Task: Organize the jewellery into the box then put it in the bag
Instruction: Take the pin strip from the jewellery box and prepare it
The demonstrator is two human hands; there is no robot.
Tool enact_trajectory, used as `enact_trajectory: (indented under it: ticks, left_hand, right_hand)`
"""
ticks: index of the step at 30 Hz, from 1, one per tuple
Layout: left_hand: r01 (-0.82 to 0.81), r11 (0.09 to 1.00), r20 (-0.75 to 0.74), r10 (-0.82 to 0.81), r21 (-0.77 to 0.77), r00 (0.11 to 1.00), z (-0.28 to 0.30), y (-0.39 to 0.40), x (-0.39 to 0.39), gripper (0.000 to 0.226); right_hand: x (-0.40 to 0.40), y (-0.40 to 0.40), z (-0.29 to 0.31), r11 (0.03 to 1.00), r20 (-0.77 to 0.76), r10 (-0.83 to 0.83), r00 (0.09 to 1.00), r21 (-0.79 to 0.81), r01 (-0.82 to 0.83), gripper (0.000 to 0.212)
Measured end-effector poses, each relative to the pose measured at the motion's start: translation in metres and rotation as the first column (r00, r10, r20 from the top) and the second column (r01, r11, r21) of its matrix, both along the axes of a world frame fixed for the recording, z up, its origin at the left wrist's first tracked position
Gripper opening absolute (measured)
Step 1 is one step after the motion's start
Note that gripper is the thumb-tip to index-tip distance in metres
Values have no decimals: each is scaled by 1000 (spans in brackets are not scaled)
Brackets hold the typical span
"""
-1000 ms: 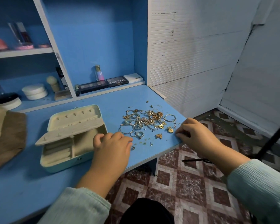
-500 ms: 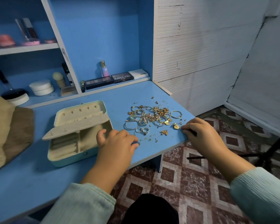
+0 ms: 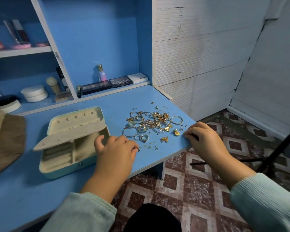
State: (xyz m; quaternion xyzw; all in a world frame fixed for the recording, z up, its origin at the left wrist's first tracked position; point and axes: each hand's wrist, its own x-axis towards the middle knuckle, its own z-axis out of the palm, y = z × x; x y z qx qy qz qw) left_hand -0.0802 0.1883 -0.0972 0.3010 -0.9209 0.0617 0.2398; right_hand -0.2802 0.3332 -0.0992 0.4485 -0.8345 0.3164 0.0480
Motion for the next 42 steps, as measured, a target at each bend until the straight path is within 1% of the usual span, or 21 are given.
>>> enact_trajectory:
  ticks: [4, 9, 11, 13, 14, 16, 18, 23, 28, 34, 37, 40, 42]
  left_hand:
    - [-30, 1000, 15, 30, -2, 999, 0, 1, -2, 23]
    - [-4, 999, 11, 4, 37, 1000, -2, 0, -1, 22]
    - [-15, 999, 48, 13, 49, 999, 0, 1, -1, 20]
    - [-62, 997, 104, 56, 51, 993, 7, 3, 1, 10]
    - [-89, 993, 157, 77, 75, 985, 9, 5, 1, 12]
    - [-103, 991, 172, 88, 84, 981, 9, 5, 1, 25]
    - [-112, 990, 186, 94, 89, 978, 12, 6, -1, 30]
    - [-131, 984, 212, 104, 121, 972, 20, 4, -4, 30]
    - [-127, 987, 259, 97, 103, 961, 23, 4, -5, 30]
    - [-122, 984, 259, 86, 127, 962, 26, 3, -7, 30]
    - [-115, 982, 242, 77, 149, 967, 31, 0, -9, 29]
    - [-77, 973, 210, 30, 219, 977, 37, -4, -12, 27]
    - [-43, 956, 162, -5, 290, 987, 41, -7, -17, 25]
  right_hand:
    - [2, -1, 0, 1000, 5, -1, 1000, -20, 1, 15]
    - [2, -1, -1, 999, 13, 0, 1000, -32, 0, 17]
    - [2, -1, 0, 999, 23, -1, 1000, -32, 2, 18]
    - [2, -1, 0, 1000, 21, 2, 1000, -30, -1, 18]
    - [2, -1, 0, 1000, 19, 4, 1000, -29, -4, 18]
    - [2, -1, -1, 1000, 17, 8, 1000, -29, -7, 18]
    - [1, -1, -1, 999, 6, 10, 1000, -32, -10, 17]
    - [0, -3, -3, 999, -42, 36, 998, -12, -36, 13]
    - [0, -2, -5, 999, -59, 50, 997, -13, -51, 12]
    - [-2, -3, -2, 998, -53, 55, 997, 1, -55, 14]
    - [-4, -4, 4, 997, -18, 73, 997, 43, -72, 14]
    - [-6, -8, 13, 993, 5, 92, 996, 72, -92, 11]
    - [-8, -14, 19, 991, -6, 104, 995, 82, -103, 11]
